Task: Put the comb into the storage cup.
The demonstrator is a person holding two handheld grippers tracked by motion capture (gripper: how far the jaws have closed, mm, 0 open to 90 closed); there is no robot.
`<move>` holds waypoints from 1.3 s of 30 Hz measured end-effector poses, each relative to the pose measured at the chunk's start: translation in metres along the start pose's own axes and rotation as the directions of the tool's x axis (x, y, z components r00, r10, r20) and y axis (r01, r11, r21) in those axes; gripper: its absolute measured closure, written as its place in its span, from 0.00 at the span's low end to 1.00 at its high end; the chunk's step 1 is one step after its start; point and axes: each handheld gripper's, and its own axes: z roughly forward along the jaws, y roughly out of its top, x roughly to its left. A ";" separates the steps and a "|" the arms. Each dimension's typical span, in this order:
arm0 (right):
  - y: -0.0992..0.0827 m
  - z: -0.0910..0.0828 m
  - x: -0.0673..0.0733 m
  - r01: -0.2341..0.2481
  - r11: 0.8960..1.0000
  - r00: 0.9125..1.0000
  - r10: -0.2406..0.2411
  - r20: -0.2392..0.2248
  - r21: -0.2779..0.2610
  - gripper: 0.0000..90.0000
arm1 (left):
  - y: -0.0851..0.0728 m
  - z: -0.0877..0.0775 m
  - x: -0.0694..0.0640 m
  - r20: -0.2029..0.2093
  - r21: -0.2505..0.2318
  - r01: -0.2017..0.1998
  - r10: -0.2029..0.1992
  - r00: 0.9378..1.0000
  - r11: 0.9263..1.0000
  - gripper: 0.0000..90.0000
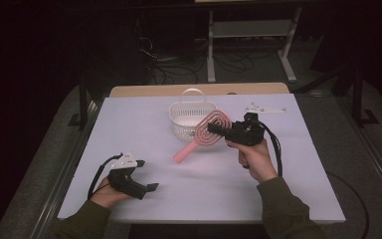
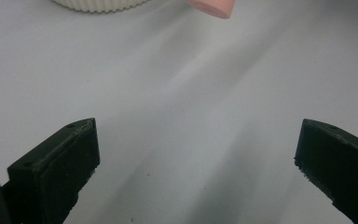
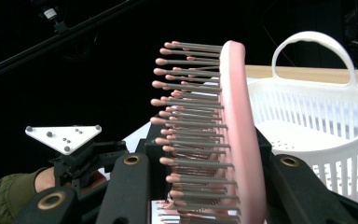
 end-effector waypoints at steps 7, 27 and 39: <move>0.011 -0.001 0.001 0.011 1.000 1.000 -0.011 -0.001 -0.016 0.70 | 0.000 0.000 -0.001 -0.002 0.005 0.004 -0.004 1.000 1.000 0.00; 0.041 -0.007 -0.001 0.028 0.997 1.000 -0.026 0.017 -0.078 0.70 | -0.002 0.001 -0.001 -0.011 0.003 -0.011 0.011 1.000 1.000 0.00; 0.064 -0.012 -0.001 0.043 0.992 0.998 -0.039 0.043 -0.117 0.70 | -0.002 0.003 -0.002 0.000 0.006 -0.010 0.010 1.000 1.000 0.00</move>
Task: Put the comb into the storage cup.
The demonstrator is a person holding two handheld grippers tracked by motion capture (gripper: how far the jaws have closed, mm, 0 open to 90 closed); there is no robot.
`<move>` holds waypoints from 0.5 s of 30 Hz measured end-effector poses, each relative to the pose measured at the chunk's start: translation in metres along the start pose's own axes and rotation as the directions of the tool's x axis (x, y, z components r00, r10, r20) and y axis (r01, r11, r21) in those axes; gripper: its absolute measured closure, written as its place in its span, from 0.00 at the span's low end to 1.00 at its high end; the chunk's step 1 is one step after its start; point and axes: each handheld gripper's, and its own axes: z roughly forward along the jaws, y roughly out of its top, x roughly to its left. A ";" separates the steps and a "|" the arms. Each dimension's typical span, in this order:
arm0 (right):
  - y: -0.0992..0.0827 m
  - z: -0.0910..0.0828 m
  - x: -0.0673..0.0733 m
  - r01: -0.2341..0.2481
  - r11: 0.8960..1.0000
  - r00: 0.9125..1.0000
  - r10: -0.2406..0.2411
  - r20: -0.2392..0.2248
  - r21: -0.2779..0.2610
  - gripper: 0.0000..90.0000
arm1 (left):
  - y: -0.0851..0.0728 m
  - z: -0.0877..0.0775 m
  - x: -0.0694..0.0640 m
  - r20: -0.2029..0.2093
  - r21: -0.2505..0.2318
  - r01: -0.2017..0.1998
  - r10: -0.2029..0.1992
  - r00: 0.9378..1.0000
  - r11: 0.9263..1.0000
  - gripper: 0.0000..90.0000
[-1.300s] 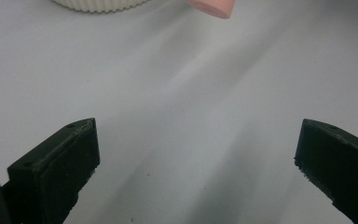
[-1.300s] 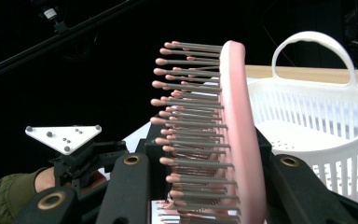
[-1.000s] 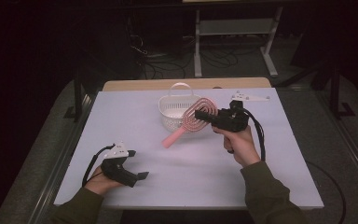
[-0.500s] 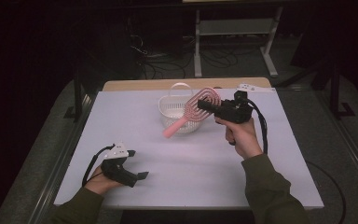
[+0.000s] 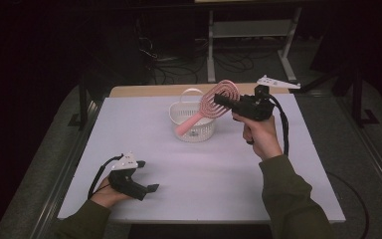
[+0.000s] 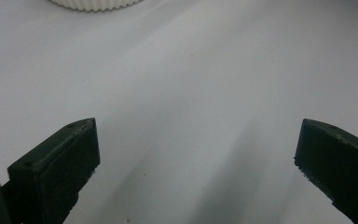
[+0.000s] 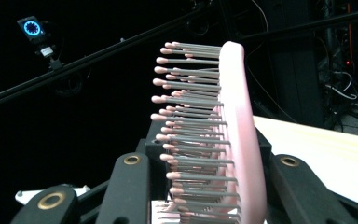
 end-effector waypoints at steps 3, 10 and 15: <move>0.005 0.002 -0.002 0.005 1.000 1.000 -0.005 0.010 -0.001 0.70 | 0.000 0.000 0.000 0.000 -0.001 0.006 -0.006 1.000 1.000 0.00; 0.011 0.005 -0.009 0.002 1.000 0.999 -0.002 0.043 -0.011 0.70 | 0.000 0.000 0.000 0.005 0.010 0.006 -0.006 1.000 1.000 0.00; 0.012 0.008 -0.016 -0.006 1.000 0.997 0.007 0.071 -0.020 0.70 | 0.000 0.000 0.001 0.001 0.007 0.003 -0.003 1.000 1.000 0.00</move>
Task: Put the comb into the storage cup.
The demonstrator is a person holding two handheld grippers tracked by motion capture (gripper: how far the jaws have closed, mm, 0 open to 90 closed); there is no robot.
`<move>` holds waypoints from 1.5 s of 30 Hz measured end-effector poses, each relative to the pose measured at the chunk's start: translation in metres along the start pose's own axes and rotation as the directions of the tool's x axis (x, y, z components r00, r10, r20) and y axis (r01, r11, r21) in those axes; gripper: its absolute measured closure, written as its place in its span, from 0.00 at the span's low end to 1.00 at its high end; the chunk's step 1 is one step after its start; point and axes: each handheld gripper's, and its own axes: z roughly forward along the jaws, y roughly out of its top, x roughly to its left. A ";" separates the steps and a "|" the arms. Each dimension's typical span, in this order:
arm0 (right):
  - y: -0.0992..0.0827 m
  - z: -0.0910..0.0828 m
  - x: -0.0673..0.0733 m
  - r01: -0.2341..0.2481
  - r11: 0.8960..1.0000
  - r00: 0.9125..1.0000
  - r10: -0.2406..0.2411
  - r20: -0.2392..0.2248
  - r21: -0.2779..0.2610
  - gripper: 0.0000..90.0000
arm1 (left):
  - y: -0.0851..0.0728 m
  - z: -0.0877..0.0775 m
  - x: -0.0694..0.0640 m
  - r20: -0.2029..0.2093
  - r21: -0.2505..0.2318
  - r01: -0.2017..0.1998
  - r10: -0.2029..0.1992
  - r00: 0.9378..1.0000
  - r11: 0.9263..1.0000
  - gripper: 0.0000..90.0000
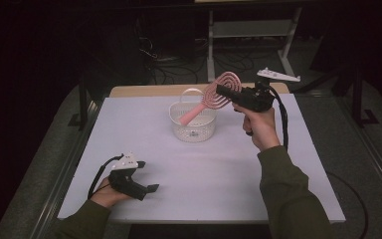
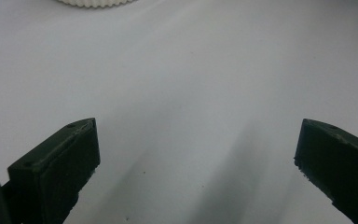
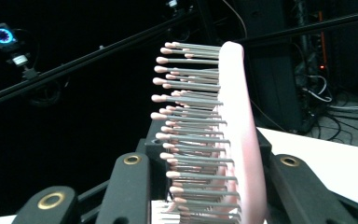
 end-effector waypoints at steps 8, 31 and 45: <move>0.002 0.006 -0.007 -0.001 1.000 0.999 0.001 0.045 -0.013 0.70 | 0.000 0.001 -0.001 0.000 0.004 -0.010 0.010 1.000 1.000 0.00; -0.016 0.042 -0.022 -0.016 1.000 0.993 0.013 0.115 0.019 0.70 | -0.001 0.001 -0.002 0.010 0.000 -0.018 0.018 1.000 1.000 0.00; -0.035 0.063 -0.026 -0.033 0.999 0.991 0.027 0.132 0.042 0.70 | -0.001 0.001 -0.002 0.016 0.002 -0.018 0.018 1.000 1.000 0.00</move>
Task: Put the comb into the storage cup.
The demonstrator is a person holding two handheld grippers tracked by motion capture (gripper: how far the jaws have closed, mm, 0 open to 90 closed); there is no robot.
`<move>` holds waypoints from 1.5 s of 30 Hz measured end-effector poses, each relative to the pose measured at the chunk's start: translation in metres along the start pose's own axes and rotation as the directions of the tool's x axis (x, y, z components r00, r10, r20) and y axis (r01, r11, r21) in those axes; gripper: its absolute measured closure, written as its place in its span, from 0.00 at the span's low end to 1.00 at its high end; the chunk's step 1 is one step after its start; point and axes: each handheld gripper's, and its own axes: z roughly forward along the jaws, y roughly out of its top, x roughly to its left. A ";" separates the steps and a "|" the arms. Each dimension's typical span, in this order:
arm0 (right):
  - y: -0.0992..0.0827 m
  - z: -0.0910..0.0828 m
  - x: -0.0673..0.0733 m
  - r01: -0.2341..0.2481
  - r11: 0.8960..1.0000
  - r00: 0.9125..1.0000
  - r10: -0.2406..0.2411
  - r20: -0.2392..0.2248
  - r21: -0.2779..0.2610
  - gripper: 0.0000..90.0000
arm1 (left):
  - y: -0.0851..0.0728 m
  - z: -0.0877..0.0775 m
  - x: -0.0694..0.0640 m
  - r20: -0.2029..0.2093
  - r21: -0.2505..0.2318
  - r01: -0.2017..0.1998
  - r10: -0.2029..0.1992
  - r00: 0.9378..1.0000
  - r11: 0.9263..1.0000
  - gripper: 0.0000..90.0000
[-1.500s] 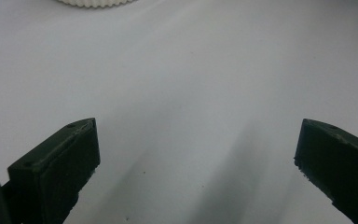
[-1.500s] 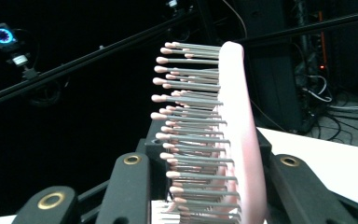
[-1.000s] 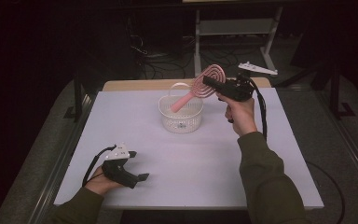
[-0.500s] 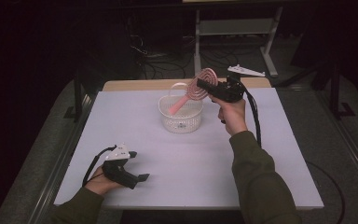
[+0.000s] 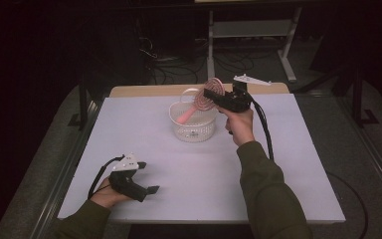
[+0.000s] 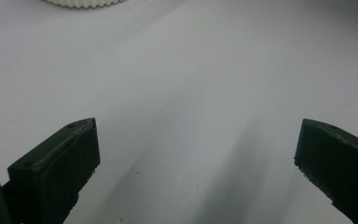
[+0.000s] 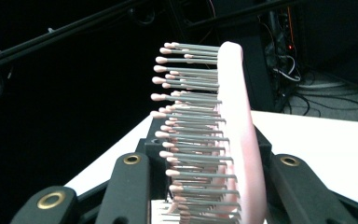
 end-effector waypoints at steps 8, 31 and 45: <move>-0.014 0.011 -0.004 -0.016 0.999 1.000 0.016 0.006 0.032 0.70 | 0.000 -0.001 0.000 0.001 -0.001 -0.001 0.001 1.000 1.000 0.00; -0.026 0.020 -0.011 -0.038 0.998 0.999 0.036 0.031 0.052 0.69 | 0.000 0.000 0.000 0.009 0.000 0.000 0.000 1.000 1.000 0.00; -0.031 0.017 -0.023 -0.067 0.996 0.997 0.063 0.053 0.060 0.68 | 0.000 0.001 0.000 0.012 0.003 -0.002 0.002 1.000 1.000 0.00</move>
